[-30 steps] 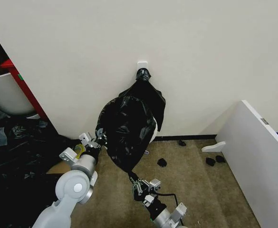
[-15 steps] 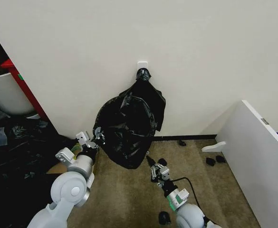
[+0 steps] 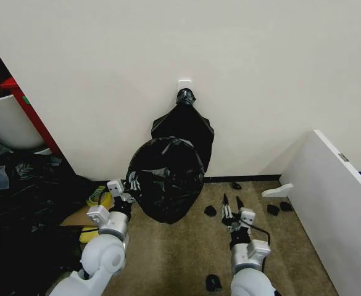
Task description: Place the garbage bag over the trash bin.
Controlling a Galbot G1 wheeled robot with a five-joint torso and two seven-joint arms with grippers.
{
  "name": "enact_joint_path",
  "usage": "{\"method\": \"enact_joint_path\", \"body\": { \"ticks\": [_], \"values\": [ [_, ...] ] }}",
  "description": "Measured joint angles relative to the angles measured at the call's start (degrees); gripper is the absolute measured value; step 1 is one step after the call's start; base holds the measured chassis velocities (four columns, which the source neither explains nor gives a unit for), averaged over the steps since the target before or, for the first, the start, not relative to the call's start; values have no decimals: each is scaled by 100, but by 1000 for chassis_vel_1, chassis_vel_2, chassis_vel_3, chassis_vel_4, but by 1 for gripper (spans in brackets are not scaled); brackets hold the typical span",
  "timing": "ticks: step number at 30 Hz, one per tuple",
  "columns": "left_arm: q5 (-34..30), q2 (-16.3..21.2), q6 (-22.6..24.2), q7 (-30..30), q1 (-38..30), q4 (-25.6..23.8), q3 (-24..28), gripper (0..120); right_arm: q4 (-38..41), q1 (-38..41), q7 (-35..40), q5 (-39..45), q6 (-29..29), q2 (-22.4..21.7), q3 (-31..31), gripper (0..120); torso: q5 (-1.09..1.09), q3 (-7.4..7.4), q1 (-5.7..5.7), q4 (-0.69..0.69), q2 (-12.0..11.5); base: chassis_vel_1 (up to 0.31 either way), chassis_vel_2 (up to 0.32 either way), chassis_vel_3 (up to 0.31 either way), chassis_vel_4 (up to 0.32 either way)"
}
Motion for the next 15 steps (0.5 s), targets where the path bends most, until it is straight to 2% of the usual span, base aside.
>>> {"method": "enact_joint_path", "body": {
  "ticks": [2, 5, 8, 11, 13, 14, 15],
  "values": [
    [189, -17, -89, 67, -6, 87, 58, 1, 275, -22, -450, -6, -74, -70, -176, 71, -2, 0, 0, -1, 0, 0, 0, 0, 0],
    [322, -50, -149, 115, -16, 156, 115, 1, 256, 89, -757, -77, -210, -110, -307, 67, -1, 0, 0, -2, 0, 0, 0, 0, 0],
    [578, -129, -311, 245, -34, 280, 203, 1, -54, 545, -753, -145, -735, -120, -534, 50, 0, 0, 0, -1, 0, 0, 0, 0, 0],
    [638, -149, -355, 283, -41, 308, 224, 1, -106, 692, -660, -82, -936, -114, -600, 47, 1, 0, 0, 0, 0, 0, 0, 0, 0],
    [758, -194, -452, 360, -51, 364, 292, 1, -210, 1006, -450, 133, -1369, -62, -705, 36, 0, 0, 0, 0, 0, 0, 0, 0, 0],
    [758, -194, -452, 360, -51, 364, 292, 1, -210, 1006, -450, 133, -1369, -62, -705, 36, 0, 0, 0, 0, 0, 0, 0, 0, 0],
    [816, -214, -494, 385, -63, 406, 359, 1, -306, 1229, -325, 241, -1668, -15, -748, 29, 0, 0, 0, 0, 0, 0, 0, 0, 0]
  ]
}}
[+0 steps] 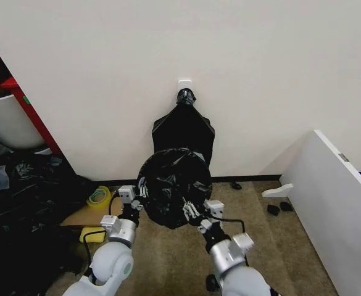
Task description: Place the garbage bag over the trash bin.
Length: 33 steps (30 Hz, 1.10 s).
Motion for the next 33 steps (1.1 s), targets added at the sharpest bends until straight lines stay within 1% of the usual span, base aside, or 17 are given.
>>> {"method": "enact_joint_path", "body": {
  "ticks": [2, 3, 4, 7, 9, 11, 13, 27, 33],
  "values": [
    [13, 5, -18, 5, -87, 64, 152, 1, -67, 174, 190, 106, -418, 32, -12, 19, 0, 0, 0, 0, 0, 0, 0, 0, 0],
    [13, 5, -18, 5, -87, 64, 152, 1, -67, 174, 190, 106, -418, 32, -12, 19, 0, 0, 0, 0, 0, 0, 0, 0, 0],
    [18, 11, -23, 9, -123, 85, 204, 1, -83, 241, 273, 174, -555, 39, -19, 14, -2, 0, 0, -4, 0, 0, 0, 0, 0],
    [56, 24, -51, 19, -160, 130, 250, 1, -183, 492, 444, 302, -820, 72, -67, 1, 1, 0, 0, -1, 0, 0, 0, 0, 0],
    [59, 24, -55, 19, -166, 136, 256, 1, -212, 561, 506, 340, -913, 84, -74, 0, 0, 0, 0, 0, 0, 0, 0, 0, 0],
    [71, 19, -60, 21, -178, 144, 278, 1, -276, 683, 625, 438, -1090, 98, -90, 0, 0, 0, 0, 0, 0, 0, 0, 0, 0],
    [91, 17, -65, 27, -180, 148, 295, 1, -338, 752, 659, 462, -1134, 105, -96, 0, 0, 0, 0, -1, 0, 0, 0, 0, 0],
    [499, -35, -216, 85, -30, 205, 468, 1, -1336, 1579, 871, 491, -1257, 449, -76, 0, 0, 0, 0, -1, -1, 0, 0, 0, 0],
    [663, -29, -223, 89, 77, 205, 513, 1, -1797, 1799, 909, 297, -1273, 553, -12, 0, 1, 0, 0, -1, -1, 0, 0, 0, 0]
  ]
}}
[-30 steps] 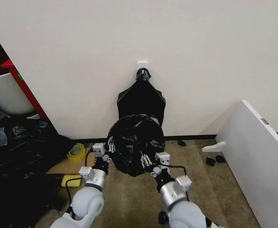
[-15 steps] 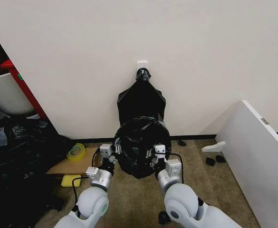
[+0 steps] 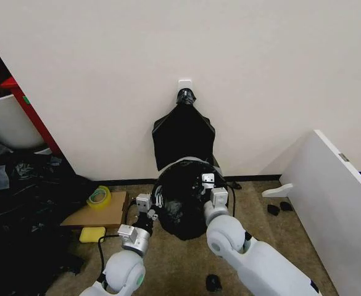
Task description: Place the garbage bag over the trash bin.
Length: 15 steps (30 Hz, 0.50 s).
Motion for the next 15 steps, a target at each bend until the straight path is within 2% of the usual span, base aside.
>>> {"method": "enact_joint_path", "body": {
  "ticks": [7, 11, 15],
  "values": [
    [92, 6, -7, 7, 66, -18, -14, 1, -226, 23, 23, -108, -32, -5, 53, 0, 0, 0, 0, 1, 0, 0, 0, 0, 0],
    [161, 30, -72, 20, 23, 72, -91, 1, 390, -230, -56, 197, -62, -199, -24, 0, -1, 0, 0, -1, 0, 0, 0, 0, 0],
    [190, 33, -124, 37, -2, 168, -117, 1, 934, -394, 27, 666, -454, -340, -157, 0, -1, -1, 0, 0, 0, 0, 0, 0, 0]
  ]
}}
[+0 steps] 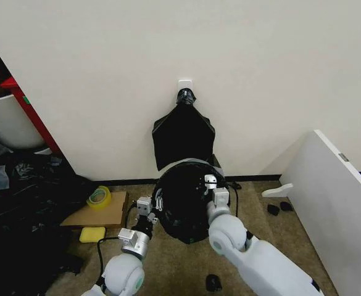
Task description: Place the garbage bag over the trash bin.
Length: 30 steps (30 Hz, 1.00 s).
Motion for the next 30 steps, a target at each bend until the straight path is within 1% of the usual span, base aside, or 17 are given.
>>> {"method": "enact_joint_path", "body": {
  "ticks": [2, 3, 7, 8, 9, 12, 13, 17, 19, 21, 22, 24, 25, 27, 28, 29, 30],
  "values": [
    [8, -21, -24, 18, 1, 15, 13, 1, 108, -14, 102, 205, -320, -29, -83, 0, 0, 0, 0, -1, 0, 0, 0, 0, 0],
    [8, -21, -24, 18, 1, 15, 13, 1, 108, -14, 102, 205, -320, -29, -83, 0, 0, 0, 0, -1, 0, 0, 0, 0, 0],
    [77, -40, -77, 73, 30, -44, 60, 1, -134, 230, 391, 740, -1073, 31, -220, 0, 0, 0, 0, 0, 0, 0, 0, 0, 0],
    [77, -40, -77, 73, 30, -44, 60, 1, -134, 230, 391, 740, -1073, 31, -220, 0, 0, 0, 0, 0, 0, 0, 0, 0, 0],
    [103, -34, -101, 88, 31, -63, 65, 1, -239, 318, 447, 788, -1198, 68, -238, 0, 2, 0, 0, 0, 0, 0, 0, 0, 0],
    [157, -6, -127, 113, 85, -176, 72, 1, -702, 645, 524, 713, -1450, 250, -235, 0, 0, 0, 0, 0, 0, 0, 0, 0, 0],
    [157, -6, -127, 113, 85, -176, 72, 1, -702, 645, 524, 713, -1450, 250, -235, 0, 0, 0, 0, 0, 0, 0, 0, 0, 0],
    [189, 1, -128, 115, 180, -296, 13, 1, -1340, 939, 439, 195, -1502, 451, -230, 0, 0, 1, 0, 1, 0, 0, 0, 0, 0],
    [190, 2, -128, 115, 183, -300, 7, 1, -1385, 951, 415, 136, -1487, 463, -232, 0, -1, 1, 0, 1, 0, 0, 0, 0, 0],
    [194, 2, -123, 106, 212, -332, -27, 1, -1617, 993, 193, -274, -1192, 538, -239, 0, 1, 0, 0, 1, 0, 0, 0, 0, 0],
    [194, 2, -123, 106, 212, -332, -27, 1, -1617, 993, 193, -274, -1192, 538, -239, 0, 1, 0, 0, 1, 0, 0, 0, 0, 0],
    [189, 9, -117, 95, 214, -333, -44, 1, -1659, 950, -79, -542, -735, 546, -238, 0, 0, 1, 0, 0, 0, 0, 0, 0, 0],
    [189, 9, -117, 95, 214, -333, -44, 1, -1659, 950, -79, -542, -735, 546, -238, 0, 0, 1, 0, 0, 0, 0, 0, 0, 0],
    [169, 15, -112, 83, 200, -312, -53, 1, -1656, 862, -349, -743, -281, 527, -238, 0, 1, 0, 0, 1, 0, 0, 0, 0, 0],
    [135, 17, -107, 70, 177, -279, -61, 1, -1606, 724, -633, -935, 163, 465, -239, 0, 1, 1, 0, 0, 0, 0, 0, 0, 0],
    [135, 17, -107, 70, 177, -279, -61, 1, -1606, 724, -633, -935, 163, 465, -239, 0, 1, 1, 0, 0, 0, 0, 0, 0, 0],
    [81, 20, -96, 57, 143, -245, -72, 1, -1476, 566, -836, -1093, 460, 377, -243, 0, 1, 0, 0, 0, 0, 0, 0, 0, 0]
  ]
}}
